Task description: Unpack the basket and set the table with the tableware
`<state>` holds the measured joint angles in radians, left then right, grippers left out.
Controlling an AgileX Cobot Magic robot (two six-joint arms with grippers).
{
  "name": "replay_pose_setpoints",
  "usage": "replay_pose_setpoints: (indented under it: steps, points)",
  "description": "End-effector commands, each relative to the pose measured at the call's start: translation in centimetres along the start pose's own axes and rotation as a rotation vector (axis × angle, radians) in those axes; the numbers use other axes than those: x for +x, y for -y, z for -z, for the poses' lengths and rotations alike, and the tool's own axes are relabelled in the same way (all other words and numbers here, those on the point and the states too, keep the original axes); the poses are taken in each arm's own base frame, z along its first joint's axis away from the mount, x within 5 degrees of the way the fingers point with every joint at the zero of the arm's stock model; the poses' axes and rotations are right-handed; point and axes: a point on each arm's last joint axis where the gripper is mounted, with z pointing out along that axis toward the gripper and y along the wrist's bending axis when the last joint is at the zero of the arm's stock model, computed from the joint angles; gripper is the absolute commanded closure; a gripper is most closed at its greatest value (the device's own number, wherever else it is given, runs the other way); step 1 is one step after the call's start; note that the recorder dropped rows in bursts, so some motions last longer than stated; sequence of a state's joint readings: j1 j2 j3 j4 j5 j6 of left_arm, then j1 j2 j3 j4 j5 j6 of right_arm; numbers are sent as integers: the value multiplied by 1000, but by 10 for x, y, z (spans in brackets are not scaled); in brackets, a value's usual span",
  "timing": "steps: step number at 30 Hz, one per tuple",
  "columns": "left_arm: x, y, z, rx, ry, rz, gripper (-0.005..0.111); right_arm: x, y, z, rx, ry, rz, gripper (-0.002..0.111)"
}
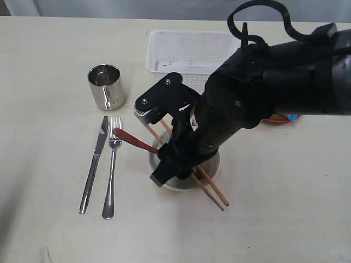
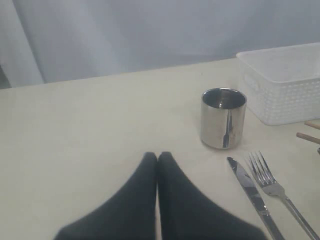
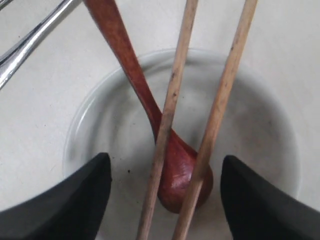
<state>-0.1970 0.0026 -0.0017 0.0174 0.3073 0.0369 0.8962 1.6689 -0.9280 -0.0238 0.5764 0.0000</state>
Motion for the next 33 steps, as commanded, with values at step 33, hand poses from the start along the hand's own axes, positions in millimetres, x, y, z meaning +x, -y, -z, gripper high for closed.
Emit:
replay_pose_setpoints:
  steps: [33]
  points:
    - [0,0,0,-1,9,1,107,-12,3,-13,35,-61,68,81]
